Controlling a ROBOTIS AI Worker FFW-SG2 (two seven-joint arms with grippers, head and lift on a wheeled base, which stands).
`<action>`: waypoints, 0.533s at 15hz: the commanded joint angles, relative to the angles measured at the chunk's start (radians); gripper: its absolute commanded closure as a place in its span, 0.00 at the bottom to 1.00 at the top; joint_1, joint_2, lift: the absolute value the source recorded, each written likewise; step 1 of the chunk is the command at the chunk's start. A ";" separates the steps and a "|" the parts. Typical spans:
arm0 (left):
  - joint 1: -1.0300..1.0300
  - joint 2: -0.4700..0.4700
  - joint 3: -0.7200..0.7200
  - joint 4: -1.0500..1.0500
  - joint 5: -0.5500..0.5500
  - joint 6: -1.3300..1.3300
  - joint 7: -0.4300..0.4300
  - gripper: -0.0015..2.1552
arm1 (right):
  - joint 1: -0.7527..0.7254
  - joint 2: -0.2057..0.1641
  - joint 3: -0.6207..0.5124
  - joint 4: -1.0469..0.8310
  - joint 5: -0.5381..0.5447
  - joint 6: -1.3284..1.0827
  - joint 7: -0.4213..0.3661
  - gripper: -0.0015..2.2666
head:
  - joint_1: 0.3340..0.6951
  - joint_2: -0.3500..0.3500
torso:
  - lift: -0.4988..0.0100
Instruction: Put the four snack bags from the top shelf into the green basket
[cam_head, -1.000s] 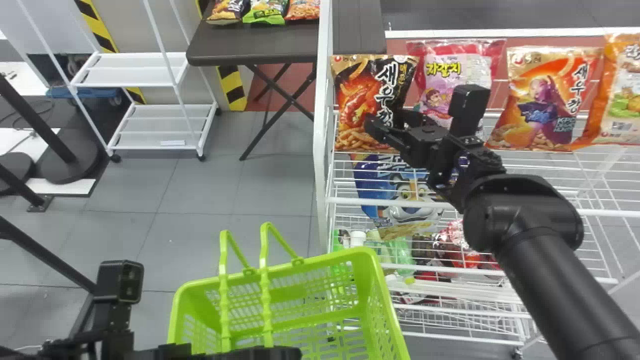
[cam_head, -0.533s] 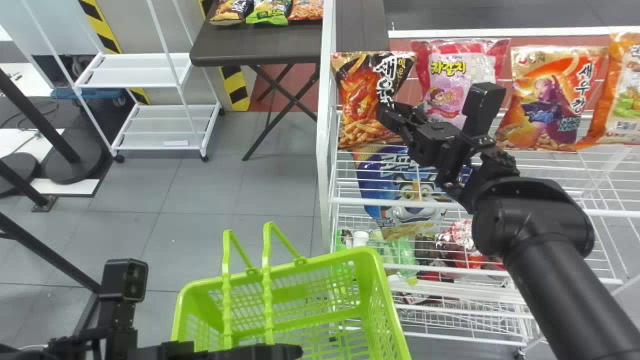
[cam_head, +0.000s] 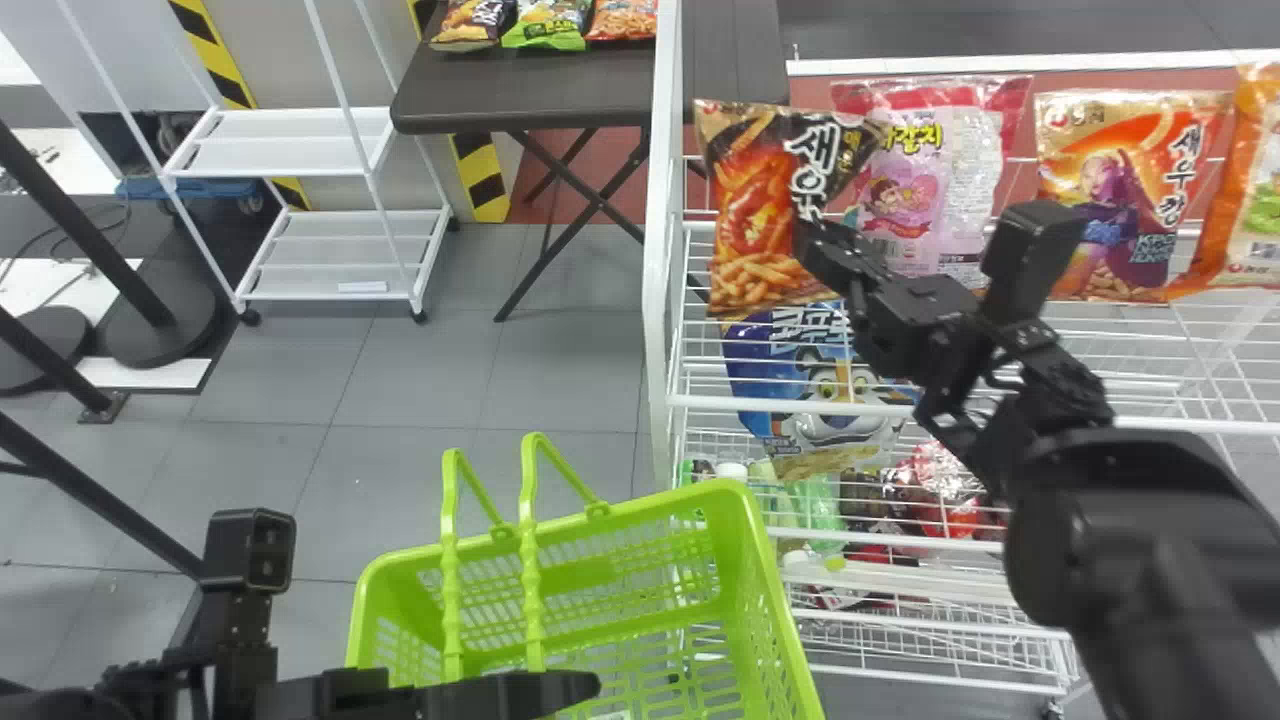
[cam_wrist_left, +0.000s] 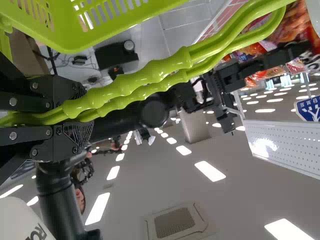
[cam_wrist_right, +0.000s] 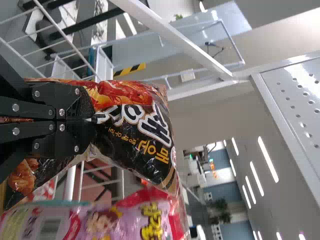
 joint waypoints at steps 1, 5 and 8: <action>-0.007 0.002 0.000 0.009 0.000 -0.003 -0.010 1.00 | 0.158 0.001 -0.054 -0.244 0.025 0.121 -0.017 0.99 | 1.00 0.61 | 0.98; -0.031 0.003 -0.012 0.040 0.002 -0.006 -0.010 1.00 | 0.446 0.001 -0.138 -0.600 -0.027 0.201 -0.028 0.99 | 1.00 0.51 | 0.98; -0.033 0.000 -0.014 0.046 0.002 -0.009 -0.010 1.00 | 0.560 0.001 -0.145 -0.759 -0.039 0.431 -0.014 0.99 | 1.00 0.45 | 0.98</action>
